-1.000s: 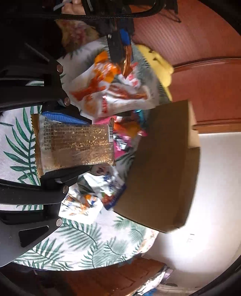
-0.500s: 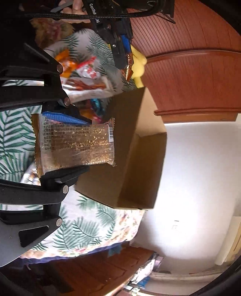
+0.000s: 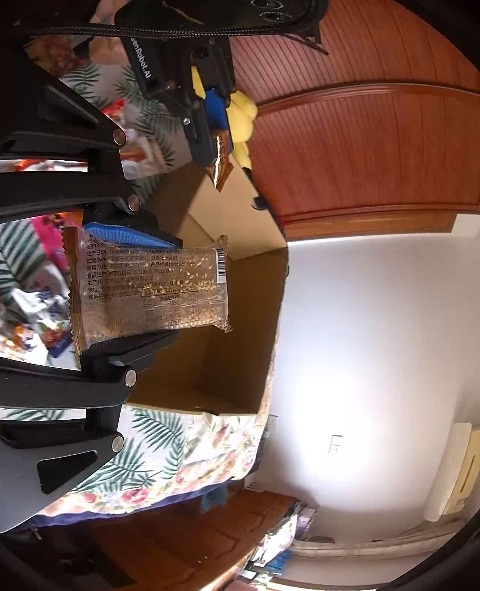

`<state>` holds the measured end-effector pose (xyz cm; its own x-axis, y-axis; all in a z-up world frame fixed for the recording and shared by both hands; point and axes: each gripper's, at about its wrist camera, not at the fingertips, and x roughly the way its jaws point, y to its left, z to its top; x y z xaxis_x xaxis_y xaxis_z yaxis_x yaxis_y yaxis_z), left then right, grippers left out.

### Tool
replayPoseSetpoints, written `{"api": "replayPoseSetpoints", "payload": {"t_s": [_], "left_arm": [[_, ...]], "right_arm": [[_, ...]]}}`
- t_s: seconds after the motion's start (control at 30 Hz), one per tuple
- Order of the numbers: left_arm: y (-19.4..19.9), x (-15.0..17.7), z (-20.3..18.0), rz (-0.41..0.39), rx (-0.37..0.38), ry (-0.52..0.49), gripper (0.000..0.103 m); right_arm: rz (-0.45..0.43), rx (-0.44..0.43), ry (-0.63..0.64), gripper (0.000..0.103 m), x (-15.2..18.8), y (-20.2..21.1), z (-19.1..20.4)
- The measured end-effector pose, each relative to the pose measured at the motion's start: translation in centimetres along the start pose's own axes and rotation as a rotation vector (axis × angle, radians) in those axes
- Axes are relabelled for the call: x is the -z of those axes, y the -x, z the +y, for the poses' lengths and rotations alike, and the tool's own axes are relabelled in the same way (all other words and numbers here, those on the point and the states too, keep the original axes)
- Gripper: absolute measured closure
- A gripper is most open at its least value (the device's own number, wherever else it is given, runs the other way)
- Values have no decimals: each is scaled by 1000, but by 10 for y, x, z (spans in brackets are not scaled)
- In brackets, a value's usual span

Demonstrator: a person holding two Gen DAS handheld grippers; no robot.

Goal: Organize snacks
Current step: 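Carry both packets over the cardboard box and open both tools to drop them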

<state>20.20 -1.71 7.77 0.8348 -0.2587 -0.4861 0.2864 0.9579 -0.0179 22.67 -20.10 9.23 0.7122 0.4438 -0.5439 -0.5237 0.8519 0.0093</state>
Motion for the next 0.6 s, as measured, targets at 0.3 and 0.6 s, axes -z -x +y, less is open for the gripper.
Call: {"api": "replayPoseSetpoints", "payload": {"t_s": [0.3,0.6], "left_arm": [[-51,-24,20,34,3,-1,79],[-93,-25,32,106,15,4,79]], "right_arm": [[-18,-37,-11,61,-22,-37,-20],[40,-31,2,61,-24,-83,-24]]}}
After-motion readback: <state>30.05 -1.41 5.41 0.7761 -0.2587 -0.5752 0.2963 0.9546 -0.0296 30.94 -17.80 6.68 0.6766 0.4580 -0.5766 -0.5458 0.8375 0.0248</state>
